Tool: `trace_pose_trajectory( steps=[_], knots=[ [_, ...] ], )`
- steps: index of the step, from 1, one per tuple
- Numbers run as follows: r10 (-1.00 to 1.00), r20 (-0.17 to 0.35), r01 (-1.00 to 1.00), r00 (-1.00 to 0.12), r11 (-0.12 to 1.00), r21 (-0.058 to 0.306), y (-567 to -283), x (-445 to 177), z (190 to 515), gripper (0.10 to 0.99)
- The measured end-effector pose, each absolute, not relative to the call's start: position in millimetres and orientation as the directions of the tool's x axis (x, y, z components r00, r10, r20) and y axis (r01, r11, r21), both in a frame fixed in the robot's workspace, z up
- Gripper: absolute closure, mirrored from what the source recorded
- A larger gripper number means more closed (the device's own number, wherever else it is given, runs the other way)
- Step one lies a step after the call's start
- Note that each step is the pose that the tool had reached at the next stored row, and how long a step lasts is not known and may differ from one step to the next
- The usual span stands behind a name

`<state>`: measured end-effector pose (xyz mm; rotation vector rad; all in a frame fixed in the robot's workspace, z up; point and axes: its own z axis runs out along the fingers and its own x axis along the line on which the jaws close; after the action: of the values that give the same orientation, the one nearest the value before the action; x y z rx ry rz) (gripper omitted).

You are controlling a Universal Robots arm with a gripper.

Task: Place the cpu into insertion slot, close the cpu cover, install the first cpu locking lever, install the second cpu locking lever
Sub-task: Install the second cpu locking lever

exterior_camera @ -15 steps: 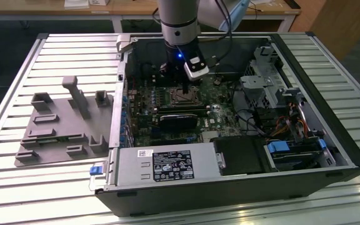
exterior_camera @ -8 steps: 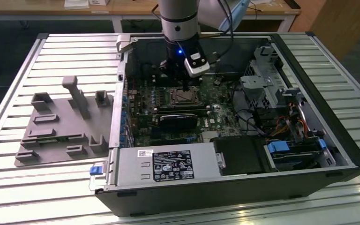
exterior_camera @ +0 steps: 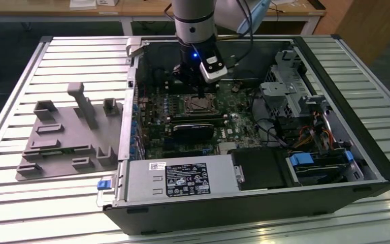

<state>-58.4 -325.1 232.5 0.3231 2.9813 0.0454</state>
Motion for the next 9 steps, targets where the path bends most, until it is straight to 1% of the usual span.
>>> trace_pose_trajectory(
  steps=[9],
  knots=[
    [0.216, -0.139, 0.212, -0.967, 0.976, 0.043, -325.2, -58.4, 234.5, 0.984]
  ],
)
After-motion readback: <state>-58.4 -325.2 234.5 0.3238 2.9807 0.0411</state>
